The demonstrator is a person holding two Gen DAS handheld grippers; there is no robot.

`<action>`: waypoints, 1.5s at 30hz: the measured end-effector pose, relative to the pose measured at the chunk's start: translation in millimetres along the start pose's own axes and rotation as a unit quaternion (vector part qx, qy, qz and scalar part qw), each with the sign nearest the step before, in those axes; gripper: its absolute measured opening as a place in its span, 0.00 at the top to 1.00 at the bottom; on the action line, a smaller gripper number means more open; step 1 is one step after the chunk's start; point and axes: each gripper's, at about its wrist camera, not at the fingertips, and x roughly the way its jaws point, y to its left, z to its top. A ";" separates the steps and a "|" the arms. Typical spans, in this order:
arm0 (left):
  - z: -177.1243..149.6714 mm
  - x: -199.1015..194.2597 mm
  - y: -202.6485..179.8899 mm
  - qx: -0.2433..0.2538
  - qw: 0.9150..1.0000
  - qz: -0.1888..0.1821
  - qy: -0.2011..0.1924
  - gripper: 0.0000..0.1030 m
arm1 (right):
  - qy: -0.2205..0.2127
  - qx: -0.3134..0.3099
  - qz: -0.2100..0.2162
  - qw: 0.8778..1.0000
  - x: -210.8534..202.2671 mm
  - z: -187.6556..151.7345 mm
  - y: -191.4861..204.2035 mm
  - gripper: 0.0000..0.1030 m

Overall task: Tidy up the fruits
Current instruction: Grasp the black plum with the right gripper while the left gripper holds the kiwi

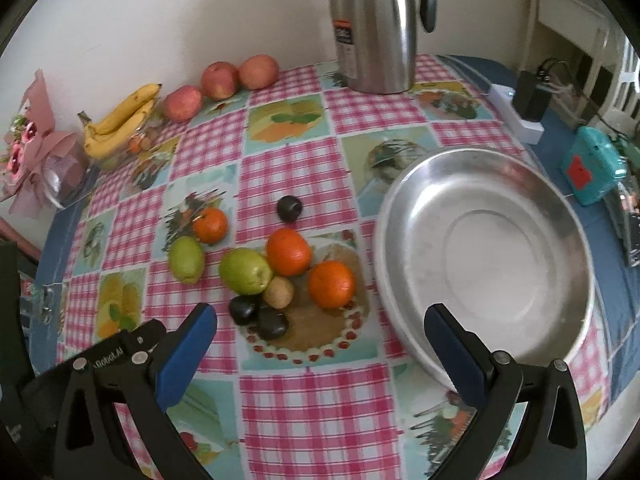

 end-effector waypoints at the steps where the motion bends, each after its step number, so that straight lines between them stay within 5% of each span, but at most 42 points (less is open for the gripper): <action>1: 1.4 -1.0 5.1 -0.006 1.000 0.000 -0.001 0.72 | 0.001 -0.005 0.005 1.000 1.8 -0.8 2.4 0.00; 7: 4.5 2.1 12.5 -0.029 1.000 -0.003 0.003 0.72 | 0.005 -0.015 0.039 0.999 9.8 -4.9 15.3 0.02; 17: 5.5 3.9 17.2 -0.038 0.999 -0.014 0.011 0.72 | 0.052 -0.030 0.052 0.997 40.3 -10.9 24.7 0.44; 28: 6.8 5.9 19.3 -0.048 0.998 -0.026 0.018 0.72 | 0.079 -0.009 0.058 0.995 59.1 -14.7 20.0 0.67; 45: 6.8 5.7 20.9 -0.050 0.998 -0.029 0.018 0.72 | 0.081 0.002 0.066 0.994 59.6 -16.0 14.5 0.77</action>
